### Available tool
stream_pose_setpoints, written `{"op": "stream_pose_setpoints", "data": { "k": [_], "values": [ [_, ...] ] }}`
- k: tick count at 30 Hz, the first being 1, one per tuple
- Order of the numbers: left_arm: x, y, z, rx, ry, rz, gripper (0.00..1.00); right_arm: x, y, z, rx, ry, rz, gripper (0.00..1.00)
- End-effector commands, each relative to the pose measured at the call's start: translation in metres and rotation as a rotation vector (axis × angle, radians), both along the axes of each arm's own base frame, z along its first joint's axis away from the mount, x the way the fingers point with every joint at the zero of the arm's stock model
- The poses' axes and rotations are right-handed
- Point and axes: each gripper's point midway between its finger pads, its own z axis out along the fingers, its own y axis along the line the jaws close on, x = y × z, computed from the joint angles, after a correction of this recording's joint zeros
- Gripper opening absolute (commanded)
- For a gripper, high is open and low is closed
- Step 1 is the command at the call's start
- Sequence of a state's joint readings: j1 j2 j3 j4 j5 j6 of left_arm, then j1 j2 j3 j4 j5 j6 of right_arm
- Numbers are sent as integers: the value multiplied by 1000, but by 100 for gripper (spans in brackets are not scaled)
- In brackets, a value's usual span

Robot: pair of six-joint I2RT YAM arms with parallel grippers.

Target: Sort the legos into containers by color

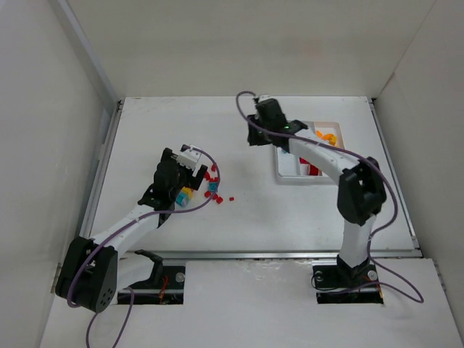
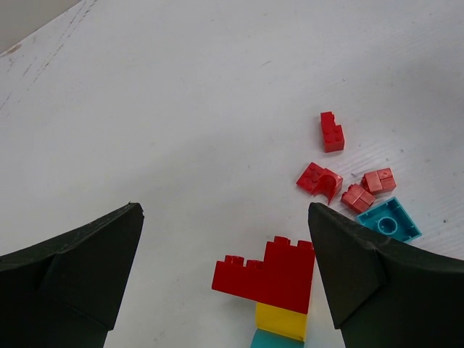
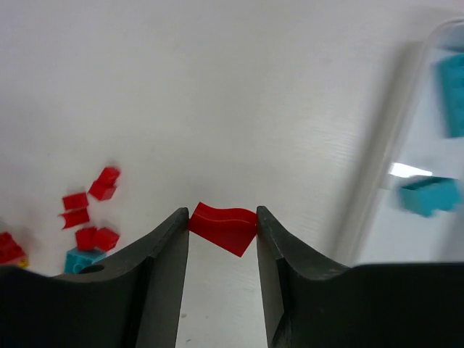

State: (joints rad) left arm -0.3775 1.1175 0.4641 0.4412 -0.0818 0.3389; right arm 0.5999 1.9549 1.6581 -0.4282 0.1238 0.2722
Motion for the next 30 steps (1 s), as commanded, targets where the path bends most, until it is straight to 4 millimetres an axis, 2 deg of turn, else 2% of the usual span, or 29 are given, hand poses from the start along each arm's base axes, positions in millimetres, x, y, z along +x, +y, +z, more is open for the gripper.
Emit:
{"op": "stream_pose_setpoints", "data": {
  "k": [1,2,3,4,6,7,12,15,18,19,20,23,25,26,27,29,30],
  "values": [
    [4,-1,13,-21,-53,-5,96,21,-72,13,70,-50,-241,0],
    [4,-1,13,-21,-53,-5,96,19,-87,19,84,-57,-294,0],
    [4,-1,13,-21,-53,-5,96,18,-103,15,77,-50,-339,0],
    [4,-2,10,-29,-41,-2,96,22,-130,10,67,-46,-411,0],
    [4,-4,10,-41,-38,-9,96,13,-158,-10,65,2,-485,0],
    [4,-4,10,-41,-38,-9,96,11,-181,-19,66,14,-538,0],
    [4,-4,10,-49,-36,-6,96,10,-214,-33,85,33,-634,0],
    [2,-4,6,-46,-27,-6,97,11,-220,-42,74,47,-662,8],
    [2,-4,6,-46,-27,-6,97,11,-222,-51,70,64,-683,24],
    [2,-4,6,-46,-27,-6,97,13,-221,-48,75,56,-682,43],
    [2,-4,9,-49,-36,-6,97,13,-221,-48,75,56,-682,52],
    [2,-2,9,-47,-37,3,99,13,-221,-50,60,64,-675,72],
    [2,-2,9,-47,-37,3,99,14,-222,-47,52,61,-666,77],
    [2,-2,9,-47,-37,3,99,17,-224,-37,56,36,-675,83],
    [2,-2,9,-47,-37,3,100,16,-220,-37,32,30,-653,84],
    [2,-2,6,-43,-28,3,100,17,-207,-16,13,-19,-612,85],
    [2,-2,6,-43,-28,3,100,16,-200,-12,-31,-37,-562,85]
  ]
}}
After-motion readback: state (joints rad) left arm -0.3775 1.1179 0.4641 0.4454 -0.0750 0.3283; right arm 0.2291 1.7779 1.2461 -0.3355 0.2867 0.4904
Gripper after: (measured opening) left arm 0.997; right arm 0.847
